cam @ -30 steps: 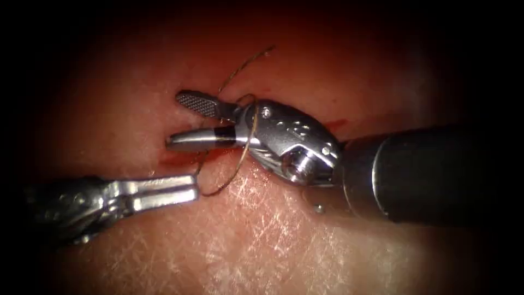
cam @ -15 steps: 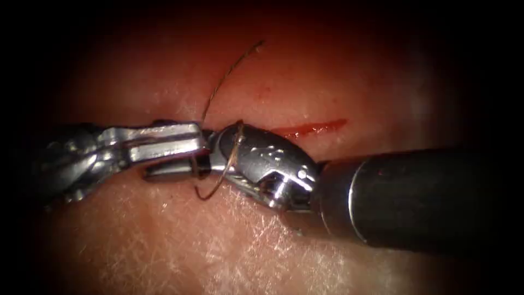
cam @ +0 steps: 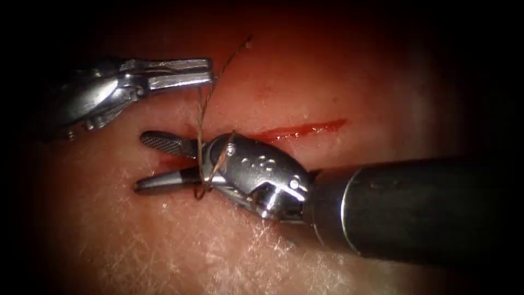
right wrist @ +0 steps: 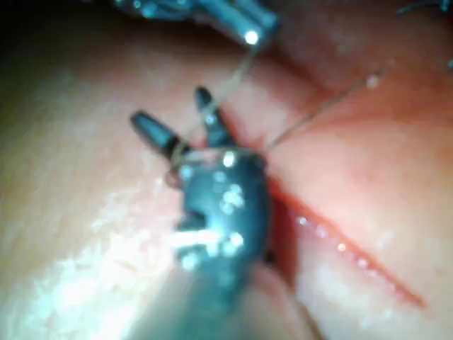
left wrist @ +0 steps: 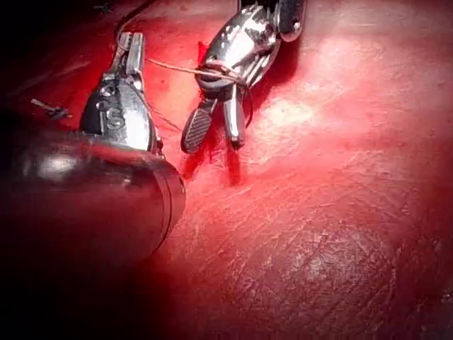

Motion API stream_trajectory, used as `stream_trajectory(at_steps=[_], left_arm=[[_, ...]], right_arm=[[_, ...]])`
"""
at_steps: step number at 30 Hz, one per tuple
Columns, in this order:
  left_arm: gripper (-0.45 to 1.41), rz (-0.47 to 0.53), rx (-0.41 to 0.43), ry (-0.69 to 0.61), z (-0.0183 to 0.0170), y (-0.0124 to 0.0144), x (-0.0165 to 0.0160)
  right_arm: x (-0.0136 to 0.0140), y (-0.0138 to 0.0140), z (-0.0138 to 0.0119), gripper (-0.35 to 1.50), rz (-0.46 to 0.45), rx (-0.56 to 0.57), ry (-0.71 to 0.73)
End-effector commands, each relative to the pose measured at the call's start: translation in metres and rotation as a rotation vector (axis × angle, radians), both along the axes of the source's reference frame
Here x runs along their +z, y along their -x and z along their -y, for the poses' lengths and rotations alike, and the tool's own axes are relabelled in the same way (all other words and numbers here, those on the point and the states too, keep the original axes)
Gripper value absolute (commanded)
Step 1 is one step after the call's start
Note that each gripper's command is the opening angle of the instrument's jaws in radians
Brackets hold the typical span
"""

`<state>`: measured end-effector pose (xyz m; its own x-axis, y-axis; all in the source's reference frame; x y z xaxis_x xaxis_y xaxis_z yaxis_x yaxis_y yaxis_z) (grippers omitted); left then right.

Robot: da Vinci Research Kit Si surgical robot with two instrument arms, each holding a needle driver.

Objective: Wound Closure

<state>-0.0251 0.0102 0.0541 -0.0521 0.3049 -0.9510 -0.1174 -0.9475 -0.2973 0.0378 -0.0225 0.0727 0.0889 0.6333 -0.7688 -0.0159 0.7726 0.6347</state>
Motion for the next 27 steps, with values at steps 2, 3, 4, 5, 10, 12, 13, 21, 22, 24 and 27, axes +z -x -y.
stream_trajectory(at_steps=[2,3,4,5,10,12,13,21,22,24,27], left_arm=[[-0.45,-0.001,0.002,0.017,0.0000,0.0001,0.0019],[-0.45,0.002,0.001,0.012,0.0001,-0.0001,0.0027],[-0.45,0.001,0.002,0.011,0.0001,-0.0002,0.0033],[-0.45,0.001,0.003,0.005,0.0003,-0.0003,0.0039],[-0.45,-0.003,0.006,-0.008,0.0011,-0.0006,0.0063],[-0.45,-0.007,0.008,-0.009,0.0014,-0.0006,0.0068],[-0.45,-0.008,0.008,-0.005,0.0015,-0.0006,0.0071],[-0.45,-0.007,0.011,-0.009,0.0024,-0.0006,0.0076],[-0.45,-0.006,0.012,-0.009,0.0024,-0.0007,0.0076],[-0.45,-0.005,0.014,-0.009,0.0025,-0.0009,0.0076],[-0.45,-0.003,0.019,-0.007,0.0027,-0.0015,0.0076]], right_arm=[[0.0004,-0.0004,0.0005,0.47,-0.008,-0.010,-0.009],[0.0003,-0.0003,0.0005,0.47,-0.010,-0.013,-0.010],[0.0003,-0.0003,0.0005,0.47,-0.013,-0.017,-0.010],[0.0003,-0.0003,0.0006,0.47,-0.016,-0.025,-0.011],[0.0003,-0.0001,0.0005,0.44,-0.057,-0.022,-0.008],[0.0002,0.0000,0.0003,0.42,-0.066,0.001,-0.007],[0.0001,0.0000,0.0002,0.42,-0.077,0.012,-0.001],[0.0002,-0.0003,-0.0002,0.41,-0.164,0.099,0.005],[0.0002,-0.0003,-0.0002,0.41,-0.167,0.106,0.005],[0.0003,-0.0003,-0.0003,0.41,-0.168,0.119,0.006],[0.0002,-0.0001,-0.0006,0.41,-0.178,0.142,0.005]])
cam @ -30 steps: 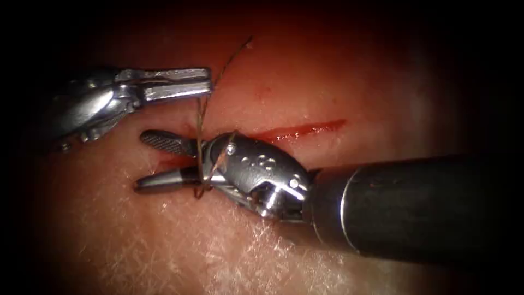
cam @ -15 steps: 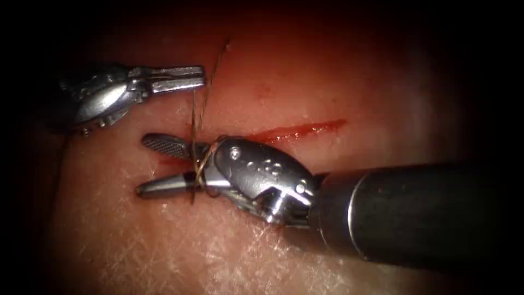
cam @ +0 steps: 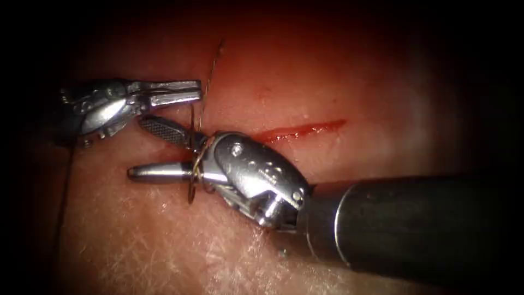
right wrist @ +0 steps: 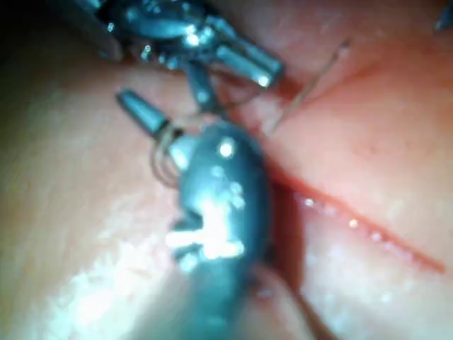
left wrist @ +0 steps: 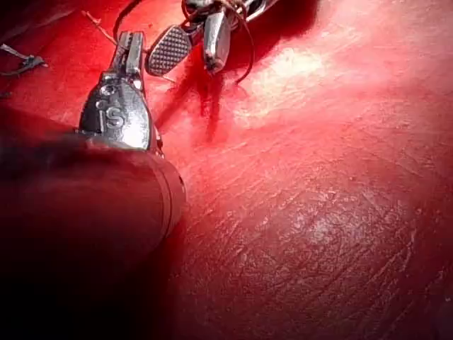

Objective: Wound Closure

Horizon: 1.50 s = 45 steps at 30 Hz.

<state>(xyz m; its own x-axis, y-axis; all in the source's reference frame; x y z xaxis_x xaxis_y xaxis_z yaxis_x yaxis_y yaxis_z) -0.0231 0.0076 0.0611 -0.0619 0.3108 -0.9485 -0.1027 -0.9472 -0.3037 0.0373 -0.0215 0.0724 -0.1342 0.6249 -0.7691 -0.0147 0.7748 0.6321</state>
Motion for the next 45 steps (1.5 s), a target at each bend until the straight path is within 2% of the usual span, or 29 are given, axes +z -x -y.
stream_trajectory(at_steps=[1,12,22,25,31,34,44,45], left_arm=[[-0.45,0.003,0.004,0.001,0.0003,0.0002,0.0007],[-0.45,-0.004,0.010,-0.003,0.0032,-0.0017,0.0015],[-0.45,-0.010,0.004,-0.003,0.0051,-0.0021,0.0002],[-0.45,-0.010,0.003,-0.006,0.0056,-0.0019,-0.0005],[-0.45,-0.009,0.007,-0.011,0.0070,-0.0013,-0.0021],[-0.45,-0.004,0.018,-0.013,0.0082,-0.0009,-0.0030],[-0.45,0.008,0.034,-0.016,0.0096,0.0007,-0.0045],[-0.45,0.007,0.037,-0.017,0.0097,0.0012,-0.0047]], right_arm=[[0.0004,-0.0005,0.0004,0.41,-0.008,0.012,-0.003],[-0.0003,-0.0002,-0.0007,0.41,-0.089,0.112,-0.013],[-0.0001,0.0015,-0.0018,0.39,-0.050,0.184,-0.016],[0.0000,0.0020,-0.0020,0.39,-0.010,0.216,-0.014],[0.0002,0.0023,-0.0020,0.37,0.165,0.257,-0.021],[0.0001,0.0025,-0.0019,0.37,0.220,0.298,-0.018],[0.0002,0.0030,-0.0020,0.32,0.298,0.368,-0.114],[0.0003,0.0031,-0.0021,0.32,0.334,0.386,-0.131]])
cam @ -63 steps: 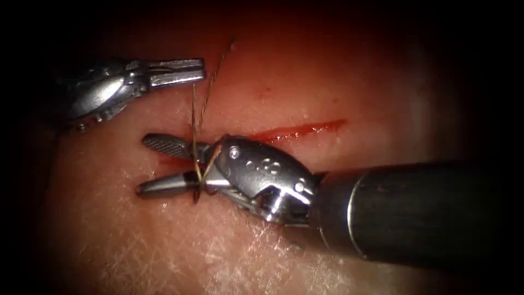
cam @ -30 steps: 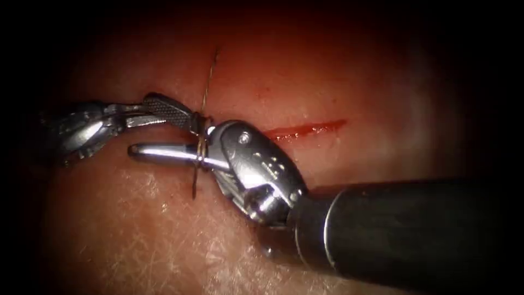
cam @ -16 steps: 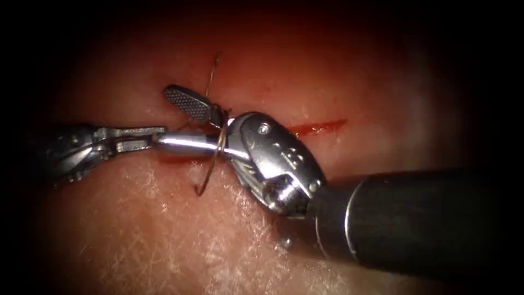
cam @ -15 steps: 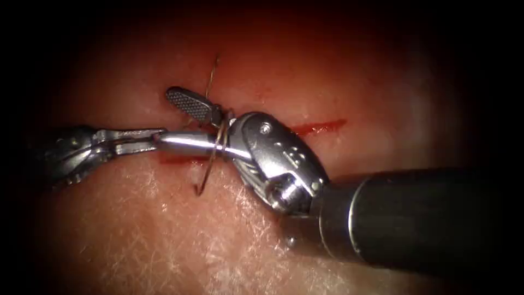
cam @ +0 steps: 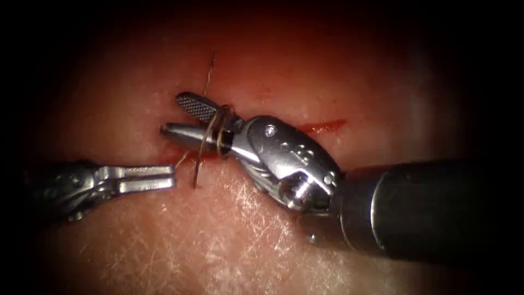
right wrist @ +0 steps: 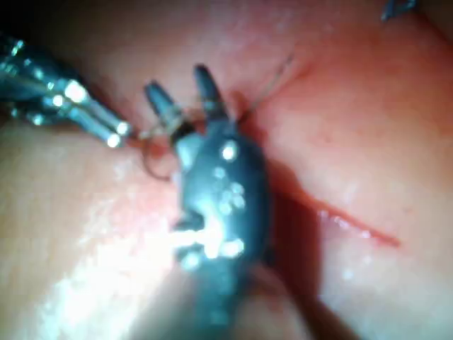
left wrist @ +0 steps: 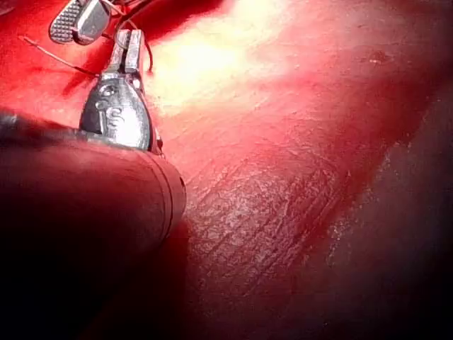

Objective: Wound Closure

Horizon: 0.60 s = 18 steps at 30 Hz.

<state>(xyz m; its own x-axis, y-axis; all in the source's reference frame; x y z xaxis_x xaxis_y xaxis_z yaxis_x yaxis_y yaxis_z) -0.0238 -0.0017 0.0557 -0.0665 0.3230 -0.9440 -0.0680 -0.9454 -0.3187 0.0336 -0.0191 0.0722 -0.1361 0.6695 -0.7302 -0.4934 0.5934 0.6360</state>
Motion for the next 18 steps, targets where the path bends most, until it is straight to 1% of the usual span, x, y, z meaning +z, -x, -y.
stream_trajectory(at_steps=[1,4,5,6,9,11,13,15,18], left_arm=[[-0.45,0.001,0.003,-0.002,0.0003,0.0005,0.0007],[-0.45,0.003,0.004,-0.004,0.0000,0.0010,0.0006],[-0.45,0.005,0.003,-0.013,-0.0005,0.0012,0.0005],[-0.45,0.005,0.003,-0.013,-0.0005,0.0012,0.0005],[-0.45,0.007,0.004,-0.012,-0.0015,0.0016,0.0006],[-0.45,0.011,0.006,-0.015,-0.0024,0.0019,0.0009],[-0.45,0.007,0.000,-0.015,-0.0031,0.0021,0.0013],[-0.45,0.006,-0.002,-0.014,-0.0038,0.0023,0.0019],[-0.45,0.002,-0.006,-0.012,-0.0045,0.0023,0.0026]], right_arm=[[0.0005,-0.0006,0.0003,0.32,0.007,0.005,-0.005],[0.0006,-0.0005,0.0002,0.34,0.069,0.030,-0.028],[0.0007,-0.0005,0.0002,0.36,0.109,0.040,-0.042],[0.0007,-0.0005,0.0002,0.36,0.109,0.040,-0.042],[0.0010,-0.0004,0.0000,0.41,0.155,0.057,-0.057],[0.0013,-0.0003,-0.0002,0.49,0.182,0.063,-0.066],[0.0017,-0.0002,-0.0003,0.66,0.207,0.075,-0.072],[0.0021,-0.0002,-0.0004,0.78,0.225,0.078,-0.079],[0.0027,-0.0001,-0.0004,0.79,0.258,0.074,-0.092]])
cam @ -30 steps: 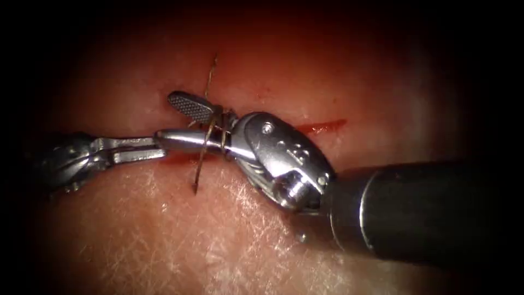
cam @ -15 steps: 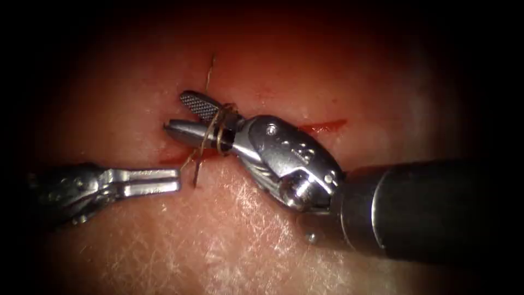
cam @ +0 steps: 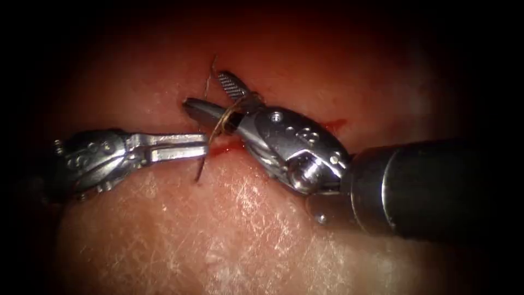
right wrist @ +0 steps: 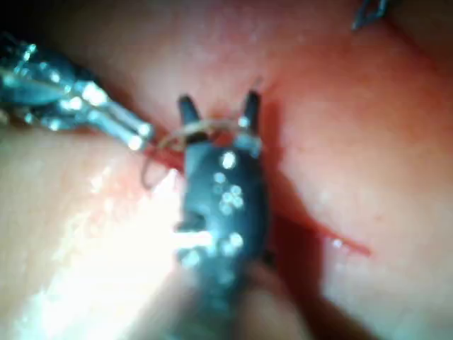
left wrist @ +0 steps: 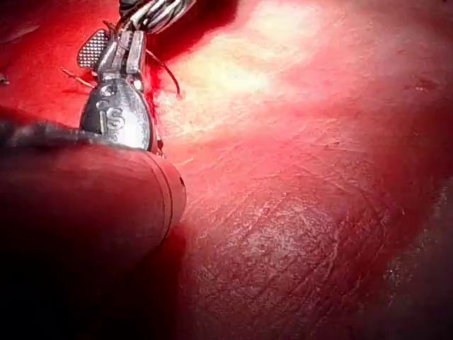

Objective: Wound Closure

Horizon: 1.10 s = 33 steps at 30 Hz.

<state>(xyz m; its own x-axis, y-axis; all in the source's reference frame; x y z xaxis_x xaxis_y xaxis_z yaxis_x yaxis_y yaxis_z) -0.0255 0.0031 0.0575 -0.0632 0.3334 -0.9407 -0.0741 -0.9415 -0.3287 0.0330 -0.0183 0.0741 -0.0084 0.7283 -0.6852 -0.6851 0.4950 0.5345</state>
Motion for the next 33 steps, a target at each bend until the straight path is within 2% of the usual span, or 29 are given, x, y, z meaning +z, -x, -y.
stream_trajectory(at_steps=[1,8,14,18,24,27,28,30,33], left_arm=[[-0.45,0.000,-0.001,-0.001,0.0001,0.0004,0.0009],[-0.45,-0.014,-0.005,0.005,-0.0006,-0.0003,0.0022],[-0.45,-0.019,-0.001,0.007,-0.0004,-0.0004,0.0024],[-0.45,-0.020,-0.001,0.006,-0.0002,-0.0004,0.0022],[-0.45,-0.022,0.000,0.006,0.0000,-0.0004,0.0021],[-0.45,-0.022,0.000,0.006,0.0001,-0.0004,0.0020],[-0.45,-0.022,0.000,0.006,0.0002,-0.0005,0.0020],[-0.45,-0.022,0.000,0.006,0.0002,-0.0005,0.0020],[-0.45,-0.021,0.002,0.006,0.0001,-0.0006,0.0020]], right_arm=[[0.0010,-0.0006,0.0004,0.81,0.013,-0.002,-0.006],[0.0025,-0.0013,0.0007,0.86,0.051,-0.024,-0.069],[0.0040,-0.0025,0.0009,0.85,0.027,-0.039,-0.116],[0.0046,-0.0030,0.0009,0.81,0.024,-0.045,-0.130],[0.0047,-0.0035,0.0003,0.63,0.023,-0.040,-0.131],[0.0047,-0.0035,0.0003,0.32,0.015,-0.036,-0.140],[0.0046,-0.0034,0.0004,-0.28,0.012,-0.034,-0.145],[0.0046,-0.0033,0.0004,-0.35,0.007,-0.034,-0.150],[0.0043,-0.0030,0.0005,-0.35,0.011,-0.008,-0.158]])
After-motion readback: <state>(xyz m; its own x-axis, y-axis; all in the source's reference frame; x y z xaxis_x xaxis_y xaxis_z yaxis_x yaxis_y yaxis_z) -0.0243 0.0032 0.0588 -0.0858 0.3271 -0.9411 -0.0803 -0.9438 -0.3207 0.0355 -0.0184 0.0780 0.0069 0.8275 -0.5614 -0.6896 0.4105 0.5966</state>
